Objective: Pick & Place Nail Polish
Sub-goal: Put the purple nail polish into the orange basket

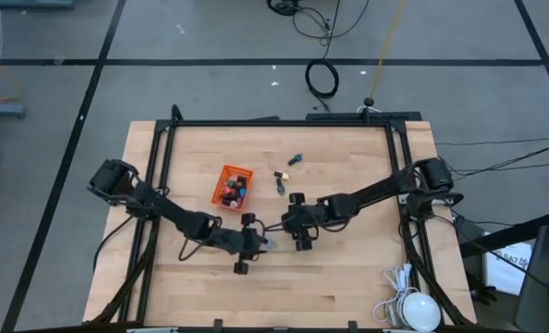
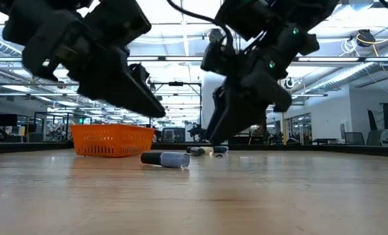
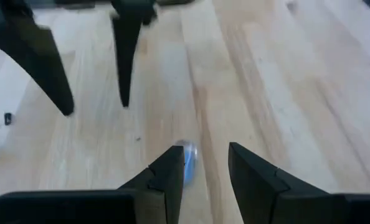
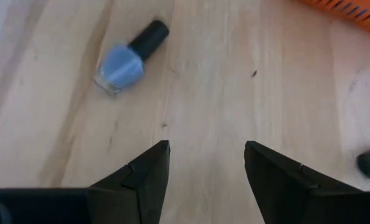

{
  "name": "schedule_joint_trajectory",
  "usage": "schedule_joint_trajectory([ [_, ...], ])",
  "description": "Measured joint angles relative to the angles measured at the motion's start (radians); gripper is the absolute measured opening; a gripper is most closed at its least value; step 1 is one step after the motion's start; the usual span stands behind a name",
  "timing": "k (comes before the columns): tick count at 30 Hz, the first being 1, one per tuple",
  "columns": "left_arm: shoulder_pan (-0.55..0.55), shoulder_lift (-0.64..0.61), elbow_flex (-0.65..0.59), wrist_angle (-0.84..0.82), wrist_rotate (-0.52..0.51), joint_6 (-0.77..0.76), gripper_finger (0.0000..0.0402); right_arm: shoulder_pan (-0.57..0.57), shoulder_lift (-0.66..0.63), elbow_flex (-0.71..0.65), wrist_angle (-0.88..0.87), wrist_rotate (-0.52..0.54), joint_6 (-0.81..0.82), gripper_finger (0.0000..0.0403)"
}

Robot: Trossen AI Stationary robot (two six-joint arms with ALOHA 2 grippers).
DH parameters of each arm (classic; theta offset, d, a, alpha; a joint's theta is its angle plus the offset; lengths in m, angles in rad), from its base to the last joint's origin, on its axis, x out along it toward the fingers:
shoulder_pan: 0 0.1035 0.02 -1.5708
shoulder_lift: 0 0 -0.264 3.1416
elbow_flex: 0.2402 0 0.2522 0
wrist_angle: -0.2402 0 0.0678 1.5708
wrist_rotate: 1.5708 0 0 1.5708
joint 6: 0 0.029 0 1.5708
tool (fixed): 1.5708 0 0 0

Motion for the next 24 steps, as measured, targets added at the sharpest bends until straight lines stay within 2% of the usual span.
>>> schedule_joint_trajectory([
  [14,0.038,0.034,0.001,-0.095,0.002,-0.037,0.0120,0.008,-0.023,-0.046,0.031,0.000,0.002,0.0196],
  [24,0.076,0.139,0.003,-0.026,0.075,-0.068,0.0120,0.008,-0.023,-0.046,0.039,0.000,0.001,0.0196],
])
